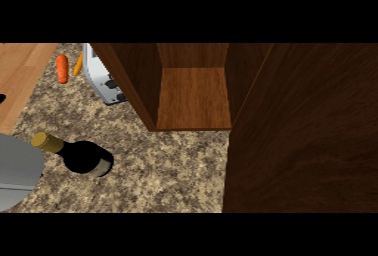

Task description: Pick up the wine, place it into the cabinet and close the cabinet

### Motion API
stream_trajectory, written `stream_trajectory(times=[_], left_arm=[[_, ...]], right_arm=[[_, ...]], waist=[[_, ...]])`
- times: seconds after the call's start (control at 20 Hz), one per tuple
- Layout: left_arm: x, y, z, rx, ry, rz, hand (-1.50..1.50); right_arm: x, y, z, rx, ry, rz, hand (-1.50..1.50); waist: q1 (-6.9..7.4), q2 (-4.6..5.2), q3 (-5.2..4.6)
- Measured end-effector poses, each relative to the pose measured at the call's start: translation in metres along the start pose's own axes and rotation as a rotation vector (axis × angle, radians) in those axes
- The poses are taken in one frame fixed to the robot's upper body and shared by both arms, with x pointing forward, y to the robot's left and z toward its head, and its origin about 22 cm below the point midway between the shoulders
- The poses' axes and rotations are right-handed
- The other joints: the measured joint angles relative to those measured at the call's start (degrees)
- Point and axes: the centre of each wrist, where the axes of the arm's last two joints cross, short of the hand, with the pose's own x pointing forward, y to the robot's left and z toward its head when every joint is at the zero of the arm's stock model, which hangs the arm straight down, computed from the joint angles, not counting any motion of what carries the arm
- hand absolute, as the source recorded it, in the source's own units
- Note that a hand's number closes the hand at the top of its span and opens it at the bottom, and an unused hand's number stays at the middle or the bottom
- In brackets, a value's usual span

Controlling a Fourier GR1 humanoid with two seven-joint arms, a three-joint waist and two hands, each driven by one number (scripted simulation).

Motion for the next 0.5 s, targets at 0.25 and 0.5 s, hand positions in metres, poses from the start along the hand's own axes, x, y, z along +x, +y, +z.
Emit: stream_trajectory(times=[0.25,0.5], left_arm=[[-0.024,0.007,-0.001,-0.013,0.032,-0.014,-1.50],[-0.050,0.017,-0.007,-0.011,0.056,-0.017,-1.50]], right_arm=[[0.000,0.001,0.000,-0.002,-0.005,-0.008,-1.50],[0.002,0.001,-0.003,-0.011,-0.003,-0.007,-1.50]], waist=[[-0.01,-0.02,0.01],[-0.09,0.03,0.00]])
